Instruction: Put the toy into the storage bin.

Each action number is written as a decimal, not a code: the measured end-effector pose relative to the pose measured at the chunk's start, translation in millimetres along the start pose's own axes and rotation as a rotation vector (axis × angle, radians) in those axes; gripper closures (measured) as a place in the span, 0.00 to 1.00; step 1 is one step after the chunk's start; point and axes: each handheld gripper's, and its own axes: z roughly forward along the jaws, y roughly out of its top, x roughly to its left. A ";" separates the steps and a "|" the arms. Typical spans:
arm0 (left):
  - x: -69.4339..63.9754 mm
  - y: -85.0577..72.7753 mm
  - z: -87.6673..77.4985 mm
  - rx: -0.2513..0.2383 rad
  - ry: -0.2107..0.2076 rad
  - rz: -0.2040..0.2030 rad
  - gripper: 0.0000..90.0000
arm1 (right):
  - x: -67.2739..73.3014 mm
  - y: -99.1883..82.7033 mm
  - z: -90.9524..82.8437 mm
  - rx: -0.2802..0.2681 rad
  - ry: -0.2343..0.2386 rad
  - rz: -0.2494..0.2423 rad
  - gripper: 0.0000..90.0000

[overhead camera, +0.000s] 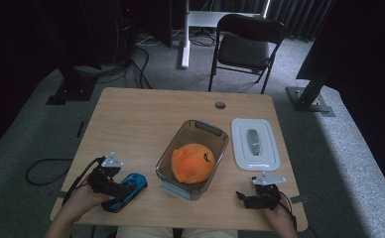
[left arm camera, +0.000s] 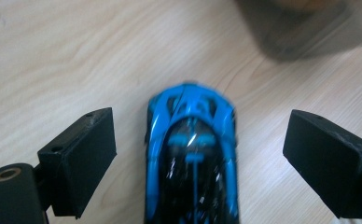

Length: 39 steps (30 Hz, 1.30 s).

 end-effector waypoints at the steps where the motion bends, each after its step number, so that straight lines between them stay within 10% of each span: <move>1: 0.3 -2.7 1.2 0.008 -0.018 -0.001 0.08 | 0.0 0.0 0.0 0.000 0.000 0.000 0.15; 28: -0.2 -30.7 43.0 0.149 0.028 0.057 0.07 | 0.2 0.3 0.5 0.001 -0.005 0.004 0.14; 39: -3.0 -30.2 40.2 0.137 0.014 0.086 0.29 | 0.3 0.5 0.7 0.001 -0.007 0.005 0.14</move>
